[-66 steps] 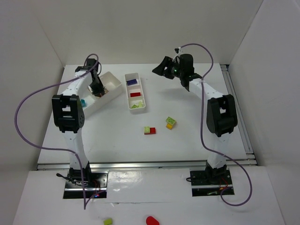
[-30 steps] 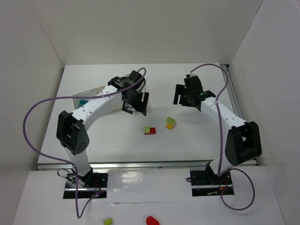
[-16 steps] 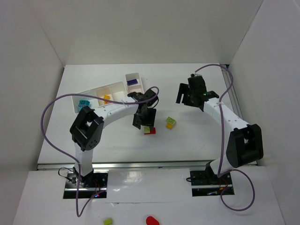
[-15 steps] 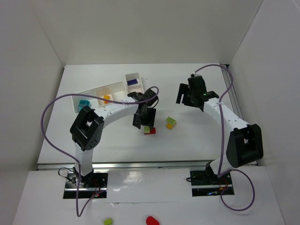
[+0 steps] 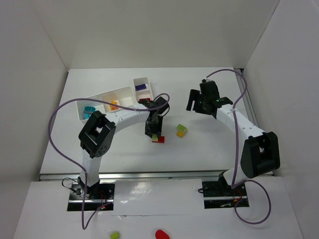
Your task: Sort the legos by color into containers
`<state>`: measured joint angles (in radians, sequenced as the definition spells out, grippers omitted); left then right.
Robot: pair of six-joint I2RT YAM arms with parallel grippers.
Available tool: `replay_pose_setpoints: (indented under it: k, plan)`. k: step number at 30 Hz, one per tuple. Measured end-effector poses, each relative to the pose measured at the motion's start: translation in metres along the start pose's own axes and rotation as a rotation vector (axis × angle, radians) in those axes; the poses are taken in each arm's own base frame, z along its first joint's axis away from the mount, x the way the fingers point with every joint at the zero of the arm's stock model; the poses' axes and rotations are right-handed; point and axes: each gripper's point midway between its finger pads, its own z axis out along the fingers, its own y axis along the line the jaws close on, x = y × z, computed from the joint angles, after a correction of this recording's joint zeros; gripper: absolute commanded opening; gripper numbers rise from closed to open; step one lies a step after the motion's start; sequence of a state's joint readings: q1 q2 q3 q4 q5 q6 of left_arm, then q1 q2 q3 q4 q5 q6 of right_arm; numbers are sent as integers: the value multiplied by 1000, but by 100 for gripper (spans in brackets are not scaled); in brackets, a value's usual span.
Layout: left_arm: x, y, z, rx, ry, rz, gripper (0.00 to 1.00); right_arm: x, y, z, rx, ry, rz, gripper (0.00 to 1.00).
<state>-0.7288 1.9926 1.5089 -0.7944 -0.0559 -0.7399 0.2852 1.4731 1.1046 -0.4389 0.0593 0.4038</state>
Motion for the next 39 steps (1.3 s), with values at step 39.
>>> replay_pose_setpoints:
  k: [39]
  plan:
    - [-99,7,-107,477,-202,-88,0,40,139,-23,-710,278,101,74]
